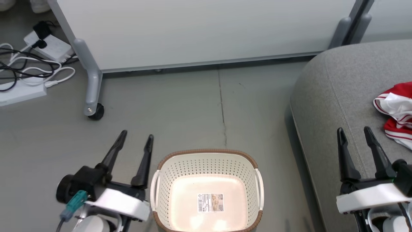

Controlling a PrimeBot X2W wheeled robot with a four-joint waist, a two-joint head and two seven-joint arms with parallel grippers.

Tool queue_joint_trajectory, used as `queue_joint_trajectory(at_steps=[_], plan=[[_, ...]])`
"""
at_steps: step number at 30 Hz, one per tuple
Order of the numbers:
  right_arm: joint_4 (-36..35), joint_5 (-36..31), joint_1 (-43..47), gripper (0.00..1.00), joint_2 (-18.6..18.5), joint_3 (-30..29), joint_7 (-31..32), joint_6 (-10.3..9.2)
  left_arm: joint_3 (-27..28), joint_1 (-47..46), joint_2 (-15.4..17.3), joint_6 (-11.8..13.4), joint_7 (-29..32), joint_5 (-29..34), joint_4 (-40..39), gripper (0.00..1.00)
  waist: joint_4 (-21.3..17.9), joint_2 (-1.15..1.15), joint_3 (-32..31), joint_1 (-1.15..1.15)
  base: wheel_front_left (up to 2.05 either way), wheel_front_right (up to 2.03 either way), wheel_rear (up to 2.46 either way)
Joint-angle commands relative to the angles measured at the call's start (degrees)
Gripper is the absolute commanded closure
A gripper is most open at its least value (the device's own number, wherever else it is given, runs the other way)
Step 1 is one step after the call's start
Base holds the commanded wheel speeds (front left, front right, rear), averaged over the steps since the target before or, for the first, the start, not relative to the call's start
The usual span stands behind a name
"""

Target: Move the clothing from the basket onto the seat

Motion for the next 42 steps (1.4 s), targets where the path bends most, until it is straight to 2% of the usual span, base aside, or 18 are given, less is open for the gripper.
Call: queue_joint_trajectory(at_steps=[1,13,18,30,42], plan=[[-0.5,0.4,0.9,0.00,-0.3,0.0,0.1,0.03,0.8,0.8,0.1,0.5,-0.3,-0.2,0.2,0.00,0.5,0.00,-0.8,0.00,0.00,0.00,0.00],[-3.0,-0.2,6.8,0.00,-0.2,-2.0,2.0,0.02,10.6,8.2,-2.2,0.3,-0.4,1.4,0.3,0.00,1.0,0.00,-3.9,0.00,0.00,0.00,0.00],[-3.8,-0.7,8.3,0.00,-0.2,-2.4,2.6,0.03,13.3,10.3,-2.9,-0.9,-0.4,3.0,0.6,0.00,1.1,0.00,-4.7,0.00,0.00,0.00,0.00],[-4.2,-0.2,9.4,0.00,-0.2,-2.2,3.7,0.03,14.8,12.9,-4.3,-3.6,-0.4,6.6,3.1,0.00,1.4,0.00,-6.5,0.00,0.00,0.00,0.00],[-4.1,-0.2,9.3,0.00,-0.2,-1.2,4.5,0.02,15.0,12.6,-4.7,-4.8,-0.4,8.3,4.6,0.00,2.0,0.00,-6.6,0.00,0.00,0.00,0.00]])
